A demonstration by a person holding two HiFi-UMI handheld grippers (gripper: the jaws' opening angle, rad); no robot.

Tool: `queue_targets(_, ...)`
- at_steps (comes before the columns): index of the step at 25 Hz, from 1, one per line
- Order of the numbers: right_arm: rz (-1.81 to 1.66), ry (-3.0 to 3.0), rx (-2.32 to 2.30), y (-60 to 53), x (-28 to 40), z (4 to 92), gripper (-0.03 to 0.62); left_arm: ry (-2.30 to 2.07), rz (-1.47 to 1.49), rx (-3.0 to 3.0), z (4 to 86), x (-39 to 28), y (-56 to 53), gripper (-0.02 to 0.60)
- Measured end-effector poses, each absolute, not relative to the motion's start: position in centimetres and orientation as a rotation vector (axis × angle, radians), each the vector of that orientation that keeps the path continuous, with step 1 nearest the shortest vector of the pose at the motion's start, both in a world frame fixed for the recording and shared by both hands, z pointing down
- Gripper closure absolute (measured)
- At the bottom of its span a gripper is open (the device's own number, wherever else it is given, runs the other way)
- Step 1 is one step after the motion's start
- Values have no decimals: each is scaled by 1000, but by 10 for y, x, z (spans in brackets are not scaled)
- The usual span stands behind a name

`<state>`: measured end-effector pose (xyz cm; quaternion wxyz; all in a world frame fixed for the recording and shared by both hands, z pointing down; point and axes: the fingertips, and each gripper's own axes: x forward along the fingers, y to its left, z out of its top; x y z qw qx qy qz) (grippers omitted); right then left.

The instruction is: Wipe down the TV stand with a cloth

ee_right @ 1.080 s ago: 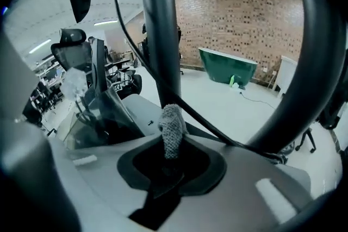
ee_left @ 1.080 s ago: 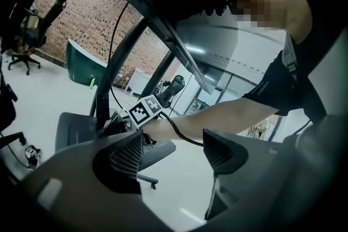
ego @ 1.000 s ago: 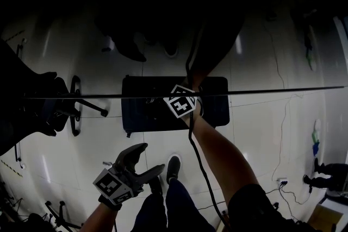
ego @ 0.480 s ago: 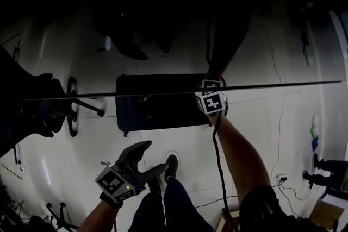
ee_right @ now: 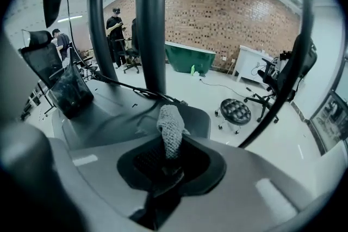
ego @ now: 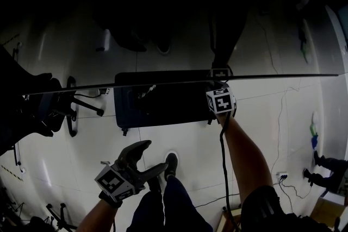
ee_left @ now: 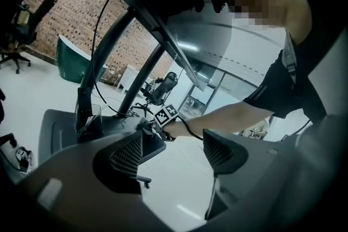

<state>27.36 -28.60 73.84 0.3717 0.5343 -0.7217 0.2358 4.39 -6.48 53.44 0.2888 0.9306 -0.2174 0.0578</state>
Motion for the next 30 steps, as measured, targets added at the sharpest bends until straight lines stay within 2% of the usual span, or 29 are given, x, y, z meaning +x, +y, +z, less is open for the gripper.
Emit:
queue_targets(17, 668, -1821, 1358, -143, 267, 735, 533, -594, 138, 2551, 496, 19, -26, 210)
queue_targets(22, 683, -1987, 1450, -105, 242, 656, 533, -623, 120, 2609, 458, -1, -11, 210)
queue_targets(30, 595, -2269, 1519, -25, 185, 456, 533, -667, 120, 2657, 384, -51, 46, 212)
